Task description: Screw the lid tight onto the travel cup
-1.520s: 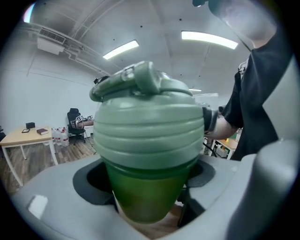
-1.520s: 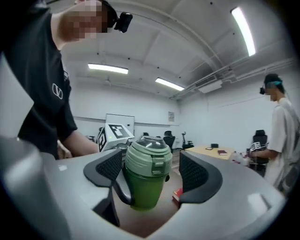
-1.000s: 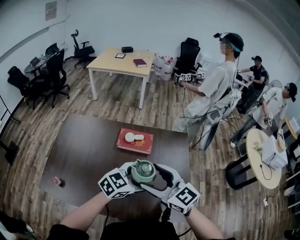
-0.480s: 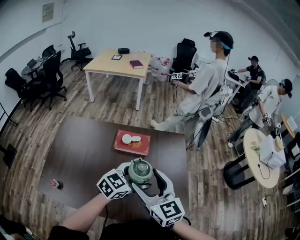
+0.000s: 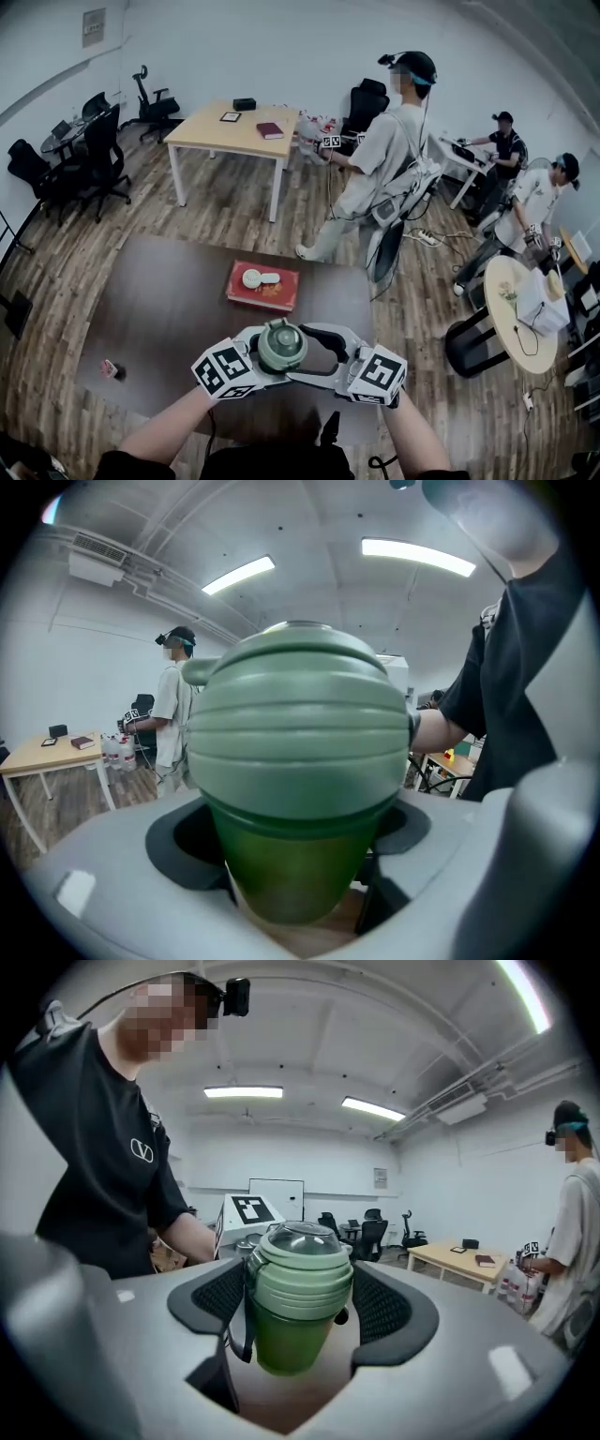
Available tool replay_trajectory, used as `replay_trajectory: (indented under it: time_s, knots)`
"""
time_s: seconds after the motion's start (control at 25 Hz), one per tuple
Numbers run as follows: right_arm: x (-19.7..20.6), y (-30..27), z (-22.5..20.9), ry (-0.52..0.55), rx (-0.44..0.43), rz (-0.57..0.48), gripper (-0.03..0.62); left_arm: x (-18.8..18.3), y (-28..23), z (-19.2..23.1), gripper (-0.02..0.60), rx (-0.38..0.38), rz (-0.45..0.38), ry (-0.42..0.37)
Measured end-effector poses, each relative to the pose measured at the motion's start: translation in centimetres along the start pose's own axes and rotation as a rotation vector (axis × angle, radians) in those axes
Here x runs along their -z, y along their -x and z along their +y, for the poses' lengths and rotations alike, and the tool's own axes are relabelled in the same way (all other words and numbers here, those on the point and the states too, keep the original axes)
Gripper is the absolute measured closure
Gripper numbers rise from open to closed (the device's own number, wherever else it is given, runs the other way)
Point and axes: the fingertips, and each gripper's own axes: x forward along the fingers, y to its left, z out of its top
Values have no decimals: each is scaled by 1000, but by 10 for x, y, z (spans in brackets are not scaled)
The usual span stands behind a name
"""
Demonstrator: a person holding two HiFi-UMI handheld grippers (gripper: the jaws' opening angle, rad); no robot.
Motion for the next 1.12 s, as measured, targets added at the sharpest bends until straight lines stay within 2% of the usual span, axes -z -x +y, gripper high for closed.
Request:
replay_trajectory:
  time_s: [0.12, 0.2, 0.28, 0.52, 0.6, 0.68, 0.76, 0.88, 1.0, 1.12]
  knots:
    - [-4, 0, -2, -16, -20, -22, 223, -3, 0, 2, 173, -3, -10, 12]
    - [-8, -2, -5, -37, 39, -59, 226, -6, 1, 6, 173, -19, -14, 18]
    - [-9, -5, -6, -66, 168, -87, 230, -5, 3, 12, 173, -46, -11, 22]
    - [4, -11, -2, -178, 718, -40, 233, 6, -4, 17, 173, -112, 30, 10]
    - [4, -11, 0, -194, 794, -30, 233, 7, -5, 15, 173, -109, 26, 17]
    - [4, -12, 0, -190, 777, -24, 230, 8, -6, 15, 173, -104, 21, 25]
    - [2, -11, 2, -151, 710, -27, 229, 6, -5, 15, 173, -96, 9, 35]
    - [-10, 0, 6, -89, 593, -89, 229, 1, -2, 17, 173, -85, -7, 50]
    - [-20, 16, 1, -55, 448, -142, 229, -6, 2, 13, 173, -53, -23, 54]
    - [-22, 25, -8, -62, 263, -154, 227, -11, 2, 2, 173, -4, -19, 24]
